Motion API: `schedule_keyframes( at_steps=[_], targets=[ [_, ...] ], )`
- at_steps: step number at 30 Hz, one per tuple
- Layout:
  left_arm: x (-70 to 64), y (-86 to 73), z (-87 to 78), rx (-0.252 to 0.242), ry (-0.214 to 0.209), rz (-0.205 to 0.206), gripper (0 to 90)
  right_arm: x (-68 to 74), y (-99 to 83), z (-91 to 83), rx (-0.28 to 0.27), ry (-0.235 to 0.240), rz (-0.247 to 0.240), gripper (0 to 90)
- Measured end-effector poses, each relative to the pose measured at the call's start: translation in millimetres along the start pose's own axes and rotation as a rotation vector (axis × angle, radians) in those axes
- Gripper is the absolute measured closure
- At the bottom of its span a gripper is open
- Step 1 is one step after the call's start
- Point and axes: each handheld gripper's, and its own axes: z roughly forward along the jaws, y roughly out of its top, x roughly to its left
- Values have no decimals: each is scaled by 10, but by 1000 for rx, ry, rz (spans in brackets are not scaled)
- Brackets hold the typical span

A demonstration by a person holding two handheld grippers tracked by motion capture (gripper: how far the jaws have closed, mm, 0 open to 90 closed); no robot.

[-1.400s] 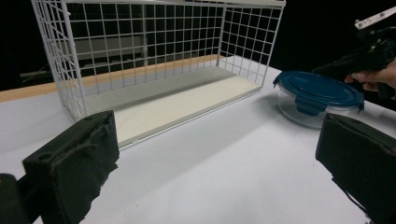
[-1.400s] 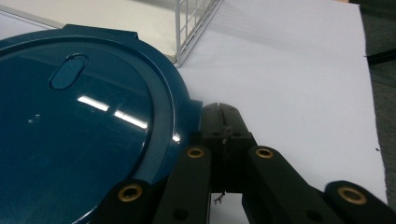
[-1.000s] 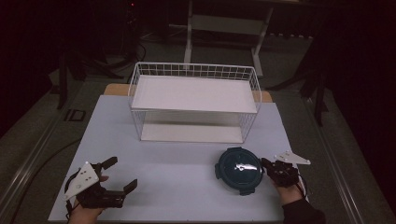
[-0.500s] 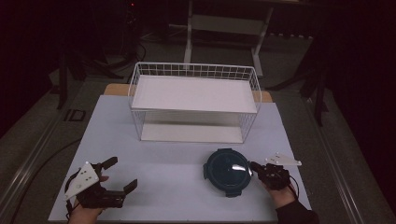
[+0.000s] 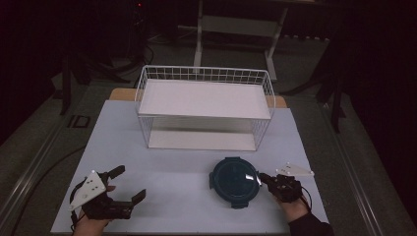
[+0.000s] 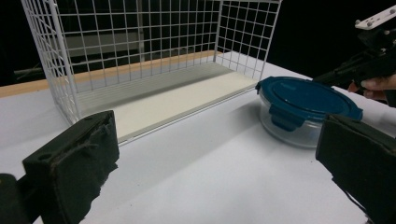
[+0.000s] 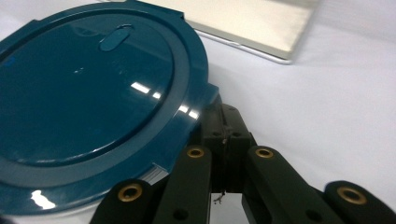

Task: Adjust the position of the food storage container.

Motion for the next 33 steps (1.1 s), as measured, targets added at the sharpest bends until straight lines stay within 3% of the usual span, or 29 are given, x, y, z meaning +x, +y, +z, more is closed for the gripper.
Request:
schedule_keyframes(
  at_steps=[9, 15, 33],
  targets=[
    [-21, -3, 16, 6, -10, 3, 0, 202, 70, 29, 1, 49, -46, 900],
    [-22, -10, 33, 14, -14, 2, 0, 243, 83, 63, -3, 80, -39, 900],
    [-47, -16, 69, 30, -32, 8, 0, 523, 208, 253, 1, 168, -89, 900]
  ],
)
